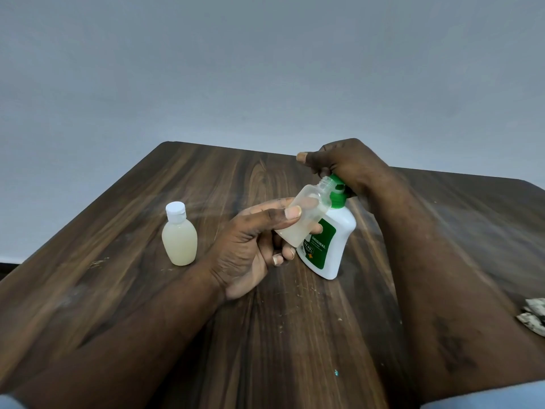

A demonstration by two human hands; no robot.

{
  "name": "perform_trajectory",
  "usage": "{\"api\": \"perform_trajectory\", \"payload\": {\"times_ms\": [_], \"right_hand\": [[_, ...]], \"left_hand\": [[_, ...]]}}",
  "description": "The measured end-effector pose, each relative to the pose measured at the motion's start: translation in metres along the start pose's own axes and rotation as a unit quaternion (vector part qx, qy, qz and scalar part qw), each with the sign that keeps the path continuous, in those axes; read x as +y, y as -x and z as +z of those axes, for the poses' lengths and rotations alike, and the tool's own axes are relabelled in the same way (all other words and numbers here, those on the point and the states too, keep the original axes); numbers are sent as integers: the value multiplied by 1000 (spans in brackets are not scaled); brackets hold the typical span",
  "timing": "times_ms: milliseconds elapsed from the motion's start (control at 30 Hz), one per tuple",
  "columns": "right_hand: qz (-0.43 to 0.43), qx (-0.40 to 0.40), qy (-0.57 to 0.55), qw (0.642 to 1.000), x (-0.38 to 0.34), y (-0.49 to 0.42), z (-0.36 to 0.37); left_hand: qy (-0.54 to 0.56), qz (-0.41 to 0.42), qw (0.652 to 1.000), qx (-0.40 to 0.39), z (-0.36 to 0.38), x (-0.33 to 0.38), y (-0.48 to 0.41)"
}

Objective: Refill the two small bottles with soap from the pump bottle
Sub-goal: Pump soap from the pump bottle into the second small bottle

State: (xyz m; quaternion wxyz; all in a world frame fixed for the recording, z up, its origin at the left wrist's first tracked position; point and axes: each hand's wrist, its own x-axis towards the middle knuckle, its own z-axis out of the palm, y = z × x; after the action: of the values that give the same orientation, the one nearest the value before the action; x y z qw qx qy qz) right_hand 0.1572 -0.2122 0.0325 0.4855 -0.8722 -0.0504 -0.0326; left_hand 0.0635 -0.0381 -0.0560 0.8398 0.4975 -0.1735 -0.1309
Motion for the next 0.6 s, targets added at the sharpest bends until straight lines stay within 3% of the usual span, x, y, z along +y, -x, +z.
{"api": "perform_trajectory", "payload": {"times_ms": [600], "right_hand": [[-9,-3,28,1000,-5,4,2]], "left_hand": [[-4,-2,1000,6,-1,1,0]]}}
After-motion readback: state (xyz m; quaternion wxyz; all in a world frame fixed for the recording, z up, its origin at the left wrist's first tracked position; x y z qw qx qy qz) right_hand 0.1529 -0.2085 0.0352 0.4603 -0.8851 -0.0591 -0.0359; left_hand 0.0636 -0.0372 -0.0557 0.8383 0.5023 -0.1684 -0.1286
